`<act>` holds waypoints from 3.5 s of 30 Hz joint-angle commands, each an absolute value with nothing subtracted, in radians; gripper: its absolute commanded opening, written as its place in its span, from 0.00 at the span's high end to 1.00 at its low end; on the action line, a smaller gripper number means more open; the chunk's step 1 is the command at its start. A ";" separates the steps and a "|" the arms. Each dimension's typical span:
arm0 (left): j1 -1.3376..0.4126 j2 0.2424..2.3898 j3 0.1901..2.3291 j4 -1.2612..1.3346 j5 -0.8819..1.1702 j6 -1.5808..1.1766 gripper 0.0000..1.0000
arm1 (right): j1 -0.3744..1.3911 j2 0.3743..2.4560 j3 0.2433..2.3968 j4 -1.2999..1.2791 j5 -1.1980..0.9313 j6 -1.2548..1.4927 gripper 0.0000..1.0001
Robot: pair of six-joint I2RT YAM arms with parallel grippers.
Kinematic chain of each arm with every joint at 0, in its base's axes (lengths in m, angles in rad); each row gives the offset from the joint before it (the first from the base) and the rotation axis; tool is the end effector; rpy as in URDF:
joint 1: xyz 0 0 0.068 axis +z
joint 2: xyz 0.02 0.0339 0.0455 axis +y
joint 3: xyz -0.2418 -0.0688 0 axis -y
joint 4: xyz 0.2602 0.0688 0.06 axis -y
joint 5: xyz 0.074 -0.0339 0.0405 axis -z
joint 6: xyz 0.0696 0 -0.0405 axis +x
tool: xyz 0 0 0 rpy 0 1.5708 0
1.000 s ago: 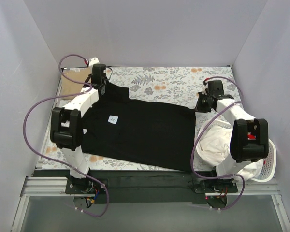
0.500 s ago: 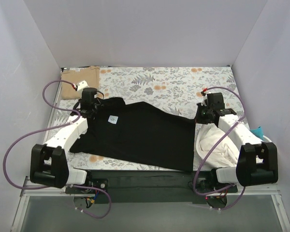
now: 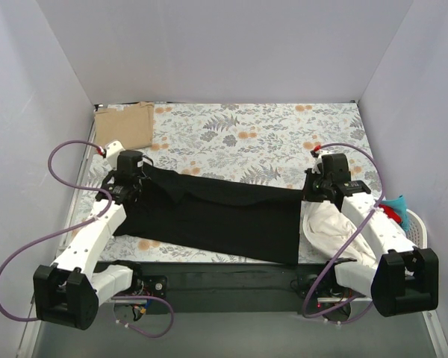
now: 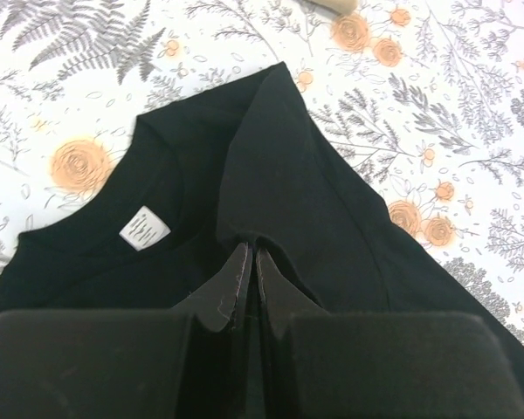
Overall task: Fold and stack the t-shirts
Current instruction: Fold the tshirt
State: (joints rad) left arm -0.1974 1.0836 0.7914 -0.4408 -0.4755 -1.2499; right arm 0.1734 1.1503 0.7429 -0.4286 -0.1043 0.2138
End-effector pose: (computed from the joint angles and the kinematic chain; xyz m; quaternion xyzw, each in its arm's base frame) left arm 0.2752 -0.0225 0.2188 -0.5288 0.7196 -0.1005 0.4387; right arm 0.2745 0.0554 0.1800 0.0001 0.9322 0.1168 0.3426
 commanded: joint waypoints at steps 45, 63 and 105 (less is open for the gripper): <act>-0.195 0.975 0.943 -0.632 -0.424 -1.223 0.26 | 0.406 0.954 0.817 -0.680 0.061 0.295 0.48; -0.029 1.426 0.991 -0.515 -0.179 -1.167 0.27 | 0.609 1.236 0.867 -0.462 0.028 0.364 0.50; -0.356 2.235 1.658 -0.548 -0.061 -1.149 0.30 | 0.768 1.302 0.577 -0.316 0.021 0.719 0.52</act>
State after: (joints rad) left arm -0.3225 2.1689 1.6253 -0.4999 -0.1562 -1.1461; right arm 0.7403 1.3132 0.6033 -0.2508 0.0235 0.6750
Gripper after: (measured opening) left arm 0.700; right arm 0.479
